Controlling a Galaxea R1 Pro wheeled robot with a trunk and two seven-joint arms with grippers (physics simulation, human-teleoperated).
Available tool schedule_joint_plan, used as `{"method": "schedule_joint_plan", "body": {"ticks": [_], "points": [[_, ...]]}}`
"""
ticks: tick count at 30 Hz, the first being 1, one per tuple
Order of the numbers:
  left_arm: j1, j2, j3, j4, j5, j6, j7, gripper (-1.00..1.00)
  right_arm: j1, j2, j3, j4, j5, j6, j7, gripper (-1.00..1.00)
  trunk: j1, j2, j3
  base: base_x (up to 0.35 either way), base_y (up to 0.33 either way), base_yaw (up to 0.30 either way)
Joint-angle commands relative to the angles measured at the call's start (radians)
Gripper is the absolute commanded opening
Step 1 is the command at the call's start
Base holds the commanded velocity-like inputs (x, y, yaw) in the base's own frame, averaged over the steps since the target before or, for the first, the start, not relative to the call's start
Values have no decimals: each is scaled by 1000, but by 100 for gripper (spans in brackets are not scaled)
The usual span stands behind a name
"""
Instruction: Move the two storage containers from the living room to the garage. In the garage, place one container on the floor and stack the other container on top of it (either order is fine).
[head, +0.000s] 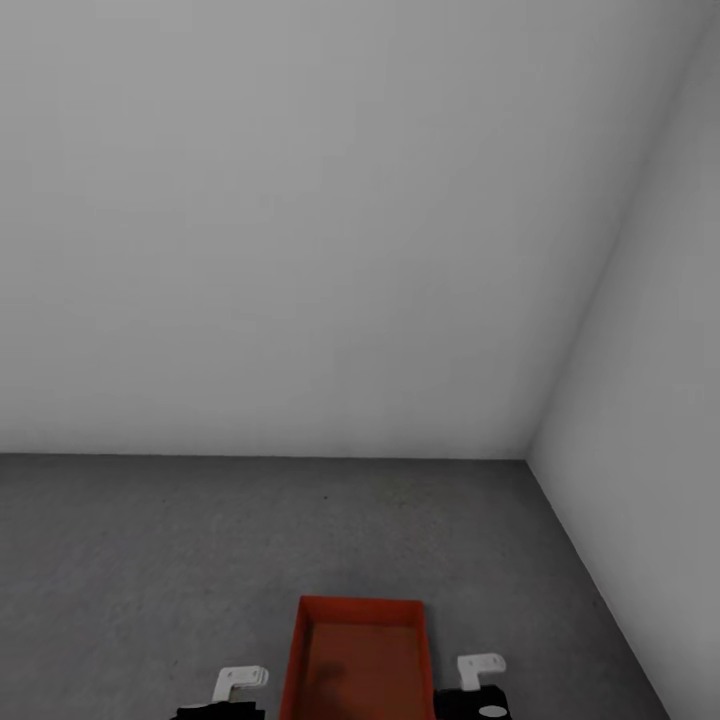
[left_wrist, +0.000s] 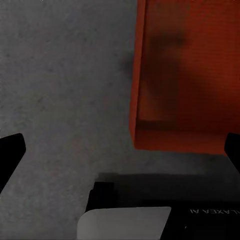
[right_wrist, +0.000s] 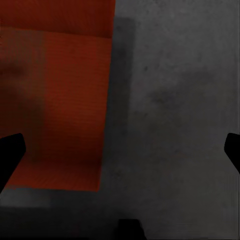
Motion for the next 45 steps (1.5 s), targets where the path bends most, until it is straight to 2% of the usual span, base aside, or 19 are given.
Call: {"method": "schedule_joint_plan", "body": {"ticks": [1,13,34,45], "points": [[-1,0,3,0,1,4,2,100,-1,1,8,4,-9,4,-4,100,-4,7,2,0,0,0],[-1,2,3,-1,1,3,2,100,-1,-1,8,7,-10,13,-11,100,-8,14,7,0,0,5],[13,2,2,-1,1,2,2,100,-1,-1,8,8,-11,12,-12,100,-8,14,35,0,0,76],[15,2,3,-1,1,2,3,100,-1,-4,7,8,-13,20,-11,100,-8,14,37,0,0,9]]}}
